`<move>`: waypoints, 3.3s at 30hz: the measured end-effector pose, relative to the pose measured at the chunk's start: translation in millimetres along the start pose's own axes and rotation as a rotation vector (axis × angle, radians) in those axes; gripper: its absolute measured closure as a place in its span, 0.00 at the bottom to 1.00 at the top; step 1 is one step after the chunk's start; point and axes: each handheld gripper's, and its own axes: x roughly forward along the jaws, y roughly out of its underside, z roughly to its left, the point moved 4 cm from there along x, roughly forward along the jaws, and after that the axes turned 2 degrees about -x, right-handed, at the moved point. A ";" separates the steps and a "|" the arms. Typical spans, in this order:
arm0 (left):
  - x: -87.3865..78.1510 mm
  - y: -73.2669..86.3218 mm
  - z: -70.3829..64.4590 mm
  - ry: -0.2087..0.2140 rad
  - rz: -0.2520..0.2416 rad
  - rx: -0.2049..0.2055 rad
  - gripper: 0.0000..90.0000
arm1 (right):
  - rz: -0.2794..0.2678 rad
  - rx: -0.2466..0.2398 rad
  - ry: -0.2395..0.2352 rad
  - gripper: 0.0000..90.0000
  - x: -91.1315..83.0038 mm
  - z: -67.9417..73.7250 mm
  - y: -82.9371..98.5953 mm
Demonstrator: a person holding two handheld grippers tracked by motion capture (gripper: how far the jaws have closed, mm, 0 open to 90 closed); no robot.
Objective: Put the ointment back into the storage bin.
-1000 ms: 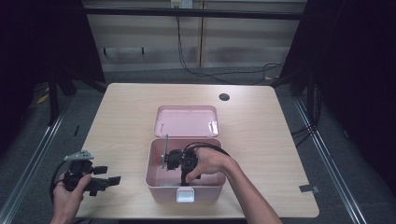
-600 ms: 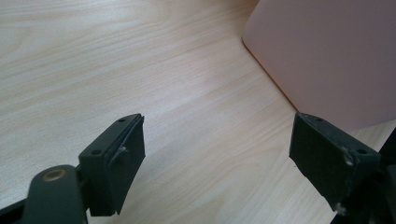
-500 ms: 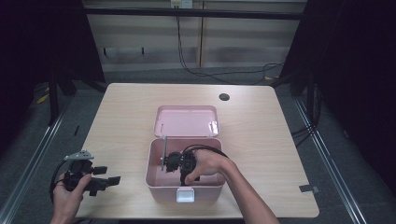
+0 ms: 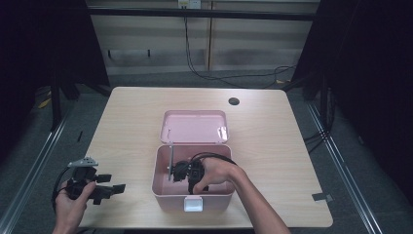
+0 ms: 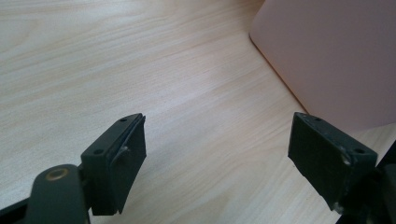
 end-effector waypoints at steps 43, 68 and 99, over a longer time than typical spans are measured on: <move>0.1 0.0 -0.7 0.011 -0.001 0.000 0.21 | -0.095 0.098 0.142 0.47 -43.4 6.9 14.4; 1.1 -0.1 -1.3 0.013 -0.001 -0.005 0.21 | -0.137 0.135 0.206 0.47 -89.4 12.6 31.6; 1.3 0.2 -1.1 0.009 0.009 0.002 0.21 | -0.214 0.152 0.266 0.44 -139.9 35.3 67.0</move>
